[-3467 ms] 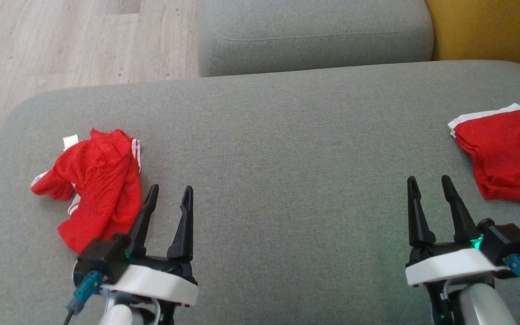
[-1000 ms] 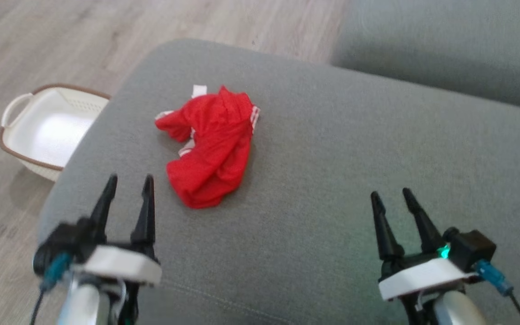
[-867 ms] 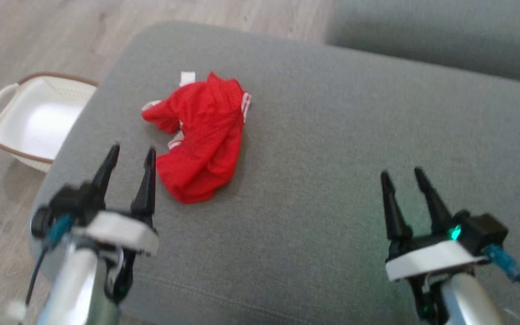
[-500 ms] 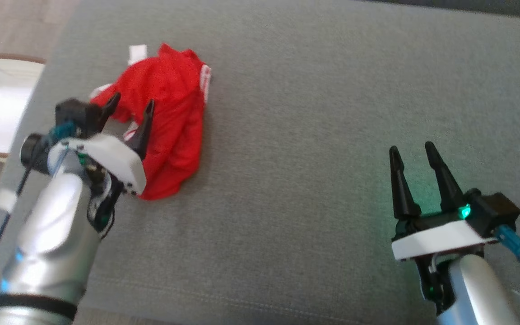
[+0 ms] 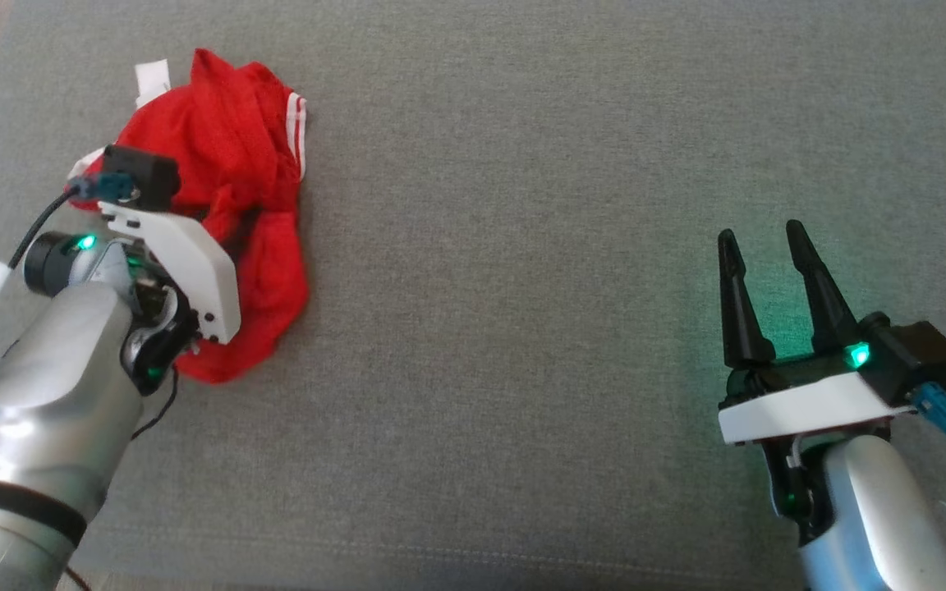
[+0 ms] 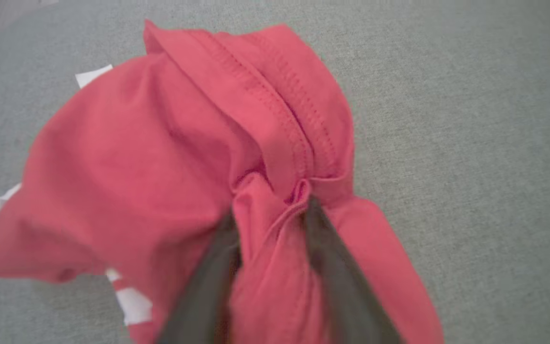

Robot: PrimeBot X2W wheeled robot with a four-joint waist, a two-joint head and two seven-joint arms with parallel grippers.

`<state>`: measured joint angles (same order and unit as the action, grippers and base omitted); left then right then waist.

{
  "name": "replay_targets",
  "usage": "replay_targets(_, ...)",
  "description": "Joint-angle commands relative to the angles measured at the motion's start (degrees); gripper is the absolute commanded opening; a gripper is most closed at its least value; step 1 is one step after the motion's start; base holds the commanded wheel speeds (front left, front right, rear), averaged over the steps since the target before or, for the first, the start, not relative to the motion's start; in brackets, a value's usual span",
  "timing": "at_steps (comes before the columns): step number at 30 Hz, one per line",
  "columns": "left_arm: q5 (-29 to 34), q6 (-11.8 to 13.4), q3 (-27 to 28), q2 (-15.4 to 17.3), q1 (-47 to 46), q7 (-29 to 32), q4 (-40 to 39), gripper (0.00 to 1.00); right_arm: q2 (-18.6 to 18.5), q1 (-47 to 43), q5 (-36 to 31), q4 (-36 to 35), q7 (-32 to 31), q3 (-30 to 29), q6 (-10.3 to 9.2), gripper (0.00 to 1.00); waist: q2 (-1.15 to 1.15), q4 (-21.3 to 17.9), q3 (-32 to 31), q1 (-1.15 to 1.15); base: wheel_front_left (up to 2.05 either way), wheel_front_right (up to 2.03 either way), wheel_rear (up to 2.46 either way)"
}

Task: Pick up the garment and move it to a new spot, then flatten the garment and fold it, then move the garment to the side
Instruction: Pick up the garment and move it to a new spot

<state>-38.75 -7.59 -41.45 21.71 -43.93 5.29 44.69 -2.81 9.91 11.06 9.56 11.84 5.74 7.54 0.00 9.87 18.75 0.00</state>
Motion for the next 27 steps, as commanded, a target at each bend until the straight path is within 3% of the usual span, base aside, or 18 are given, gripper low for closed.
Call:
replay_targets(1, -0.84, 0.11, 1.35, 3.37, -2.85, -1.53, -0.51, 0.0, -0.07, 1.17, -0.24, -1.84, 0.29, 1.31, -0.05, 1.0, 0.0, -0.14, -0.24, 0.0, 0.0, 0.0, 0.0)
replay_targets(11, 0.78, 0.72, 2.55, 3.81, -5.42, -18.83, -1.59, 0.0, -0.07, 0.68, 1.05, 0.27, 0.97, 2.45, -0.05, 1.0, 0.0, -1.03, -5.15, 0.0, 0.0, 0.0, 0.0)
replay_targets(19, 4.16, 3.73, 6.0, 2.34, -4.14, -20.25, -14.82, 0.0, -0.07, 0.17, 2.8, 1.51, 1.81, 3.5, -0.05, 1.0, 0.0, -3.74, -8.37, 0.0, 0.0, 0.0, 0.0)
replay_targets(27, 6.0, 4.77, 2.77, -1.75, -2.72, -18.86, -22.37, 0.0, -0.07, 0.94, 4.14, 1.93, 2.49, 4.57, -0.05, 1.0, 0.0, -10.05, -7.77, 0.0, 0.0, 0.0, 0.0)
